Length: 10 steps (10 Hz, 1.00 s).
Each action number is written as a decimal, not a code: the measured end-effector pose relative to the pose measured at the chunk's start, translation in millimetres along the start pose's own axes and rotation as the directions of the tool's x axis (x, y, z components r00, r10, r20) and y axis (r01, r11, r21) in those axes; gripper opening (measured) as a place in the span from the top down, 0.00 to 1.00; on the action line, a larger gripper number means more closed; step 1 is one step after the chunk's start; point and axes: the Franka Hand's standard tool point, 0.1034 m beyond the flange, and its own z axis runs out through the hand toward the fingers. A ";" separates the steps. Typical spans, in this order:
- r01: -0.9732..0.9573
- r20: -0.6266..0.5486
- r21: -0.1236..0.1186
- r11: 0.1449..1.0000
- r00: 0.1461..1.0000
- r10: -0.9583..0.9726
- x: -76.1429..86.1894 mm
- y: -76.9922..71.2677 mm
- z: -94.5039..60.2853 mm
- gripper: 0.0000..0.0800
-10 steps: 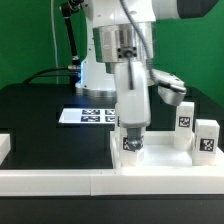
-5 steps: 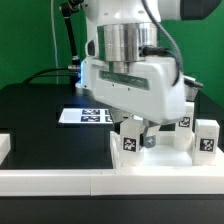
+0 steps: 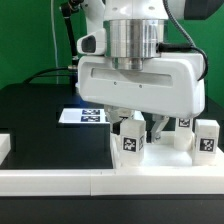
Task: Assemble square table
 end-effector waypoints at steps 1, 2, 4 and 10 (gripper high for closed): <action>-0.019 0.001 0.000 1.000 1.000 0.019 -0.1 0.3 0.2 0.50; -0.080 0.001 0.001 0.997 0.997 0.080 0.0 0.3 0.3 0.64; -0.210 0.001 0.002 0.978 0.978 0.210 0.2 0.2 0.2 0.64; -0.845 0.074 -0.036 0.534 0.531 0.844 3.7 -1.5 0.2 0.64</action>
Offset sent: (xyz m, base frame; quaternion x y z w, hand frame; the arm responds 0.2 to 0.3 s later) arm 0.0000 0.0000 0.0000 0.0000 0.0000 0.1938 0.9810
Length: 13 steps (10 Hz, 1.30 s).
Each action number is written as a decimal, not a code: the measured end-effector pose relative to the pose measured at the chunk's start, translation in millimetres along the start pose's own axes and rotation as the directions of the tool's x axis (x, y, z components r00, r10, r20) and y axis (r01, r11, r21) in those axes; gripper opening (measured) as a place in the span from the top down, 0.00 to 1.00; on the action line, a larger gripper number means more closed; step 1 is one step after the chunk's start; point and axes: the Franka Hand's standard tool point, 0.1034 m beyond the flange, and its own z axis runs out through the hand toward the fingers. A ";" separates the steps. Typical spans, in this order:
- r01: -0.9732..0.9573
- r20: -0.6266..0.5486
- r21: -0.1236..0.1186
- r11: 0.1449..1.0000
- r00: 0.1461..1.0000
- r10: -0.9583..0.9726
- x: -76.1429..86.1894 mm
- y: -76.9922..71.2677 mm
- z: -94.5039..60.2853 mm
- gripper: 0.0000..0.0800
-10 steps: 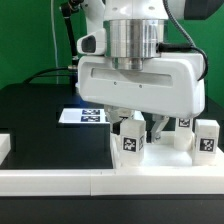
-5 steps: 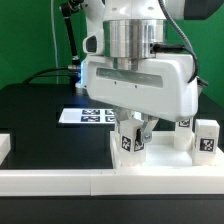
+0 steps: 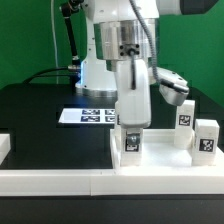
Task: Assemble square table
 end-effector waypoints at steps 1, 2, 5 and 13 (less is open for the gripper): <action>-0.090 -0.001 0.004 0.996 0.996 0.090 -0.3 -0.6 -0.1 0.64; -0.182 -0.004 0.016 0.983 0.983 0.182 0.0 -0.8 0.2 0.64; -0.219 -0.026 0.017 0.976 0.975 0.220 1.3 0.8 0.0 0.63; -0.170 0.028 0.043 0.985 0.985 0.169 -9.9 13.5 -45.8 0.19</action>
Offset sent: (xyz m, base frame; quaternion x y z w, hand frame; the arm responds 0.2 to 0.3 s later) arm -0.0051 -0.0013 -0.0047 -0.0093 0.0195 0.1780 0.9838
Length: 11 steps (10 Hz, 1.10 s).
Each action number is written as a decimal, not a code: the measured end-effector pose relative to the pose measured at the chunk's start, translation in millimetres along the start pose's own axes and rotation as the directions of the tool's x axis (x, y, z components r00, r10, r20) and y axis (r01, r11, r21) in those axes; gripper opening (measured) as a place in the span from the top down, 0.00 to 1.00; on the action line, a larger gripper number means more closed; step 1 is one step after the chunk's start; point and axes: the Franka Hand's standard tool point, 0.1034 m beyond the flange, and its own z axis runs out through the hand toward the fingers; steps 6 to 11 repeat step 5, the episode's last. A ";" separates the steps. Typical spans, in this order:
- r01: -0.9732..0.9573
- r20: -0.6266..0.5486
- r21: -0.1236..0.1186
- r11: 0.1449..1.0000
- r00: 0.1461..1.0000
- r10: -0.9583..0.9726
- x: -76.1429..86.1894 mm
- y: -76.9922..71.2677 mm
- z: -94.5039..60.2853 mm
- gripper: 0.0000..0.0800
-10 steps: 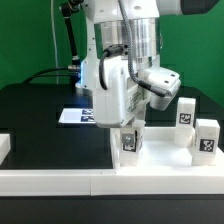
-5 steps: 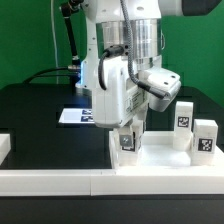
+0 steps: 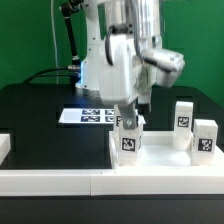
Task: Assemble square table
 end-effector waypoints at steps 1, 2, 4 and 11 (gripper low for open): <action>0.005 0.010 0.006 1.000 1.000 -0.006 -0.4 -2.2 -9.8 0.19; 0.010 0.008 0.008 1.000 1.000 -0.010 1.4 -3.1 -10.3 0.19; 0.013 0.006 0.005 1.000 1.000 -0.013 0.9 -1.8 -7.9 0.19; 0.013 0.006 0.004 1.000 1.000 -0.013 0.9 -1.7 -7.6 0.19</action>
Offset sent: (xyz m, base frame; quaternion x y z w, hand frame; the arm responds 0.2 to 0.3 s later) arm 0.0000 0.0000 0.0000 0.0000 0.0000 0.0000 1.0000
